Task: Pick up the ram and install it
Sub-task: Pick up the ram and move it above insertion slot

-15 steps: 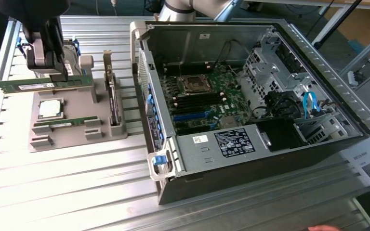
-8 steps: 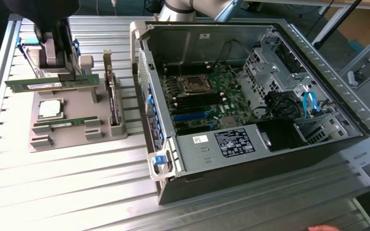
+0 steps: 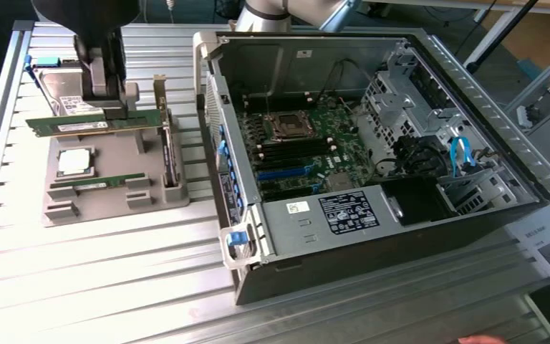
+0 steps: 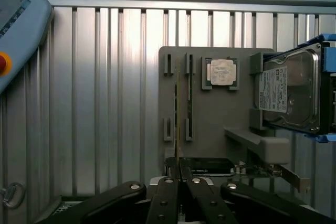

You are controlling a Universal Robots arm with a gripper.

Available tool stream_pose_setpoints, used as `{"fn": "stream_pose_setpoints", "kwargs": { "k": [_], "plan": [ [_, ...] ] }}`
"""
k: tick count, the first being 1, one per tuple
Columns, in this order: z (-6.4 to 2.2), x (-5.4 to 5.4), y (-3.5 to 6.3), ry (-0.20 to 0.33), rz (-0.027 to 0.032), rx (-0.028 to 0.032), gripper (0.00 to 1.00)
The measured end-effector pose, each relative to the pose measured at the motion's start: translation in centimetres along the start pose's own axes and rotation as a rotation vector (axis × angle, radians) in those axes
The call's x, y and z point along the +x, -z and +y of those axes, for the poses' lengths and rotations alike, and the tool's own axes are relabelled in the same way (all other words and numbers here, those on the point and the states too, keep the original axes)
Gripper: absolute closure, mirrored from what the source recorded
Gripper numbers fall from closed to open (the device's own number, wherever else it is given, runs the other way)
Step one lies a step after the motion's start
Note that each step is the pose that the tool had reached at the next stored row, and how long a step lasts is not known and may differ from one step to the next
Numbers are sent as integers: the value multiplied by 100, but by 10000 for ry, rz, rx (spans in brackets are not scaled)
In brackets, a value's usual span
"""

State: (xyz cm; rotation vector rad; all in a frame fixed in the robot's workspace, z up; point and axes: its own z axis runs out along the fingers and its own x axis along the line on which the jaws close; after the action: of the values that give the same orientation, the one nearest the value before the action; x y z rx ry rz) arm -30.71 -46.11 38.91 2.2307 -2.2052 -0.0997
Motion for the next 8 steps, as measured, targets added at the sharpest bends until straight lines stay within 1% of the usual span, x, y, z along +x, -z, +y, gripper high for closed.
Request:
{"fn": "stream_pose_setpoints", "kwargs": {
  "k": [8],
  "plan": [
    [-167, 2, 8, -1, -1, -6, 88]
  ]
}}
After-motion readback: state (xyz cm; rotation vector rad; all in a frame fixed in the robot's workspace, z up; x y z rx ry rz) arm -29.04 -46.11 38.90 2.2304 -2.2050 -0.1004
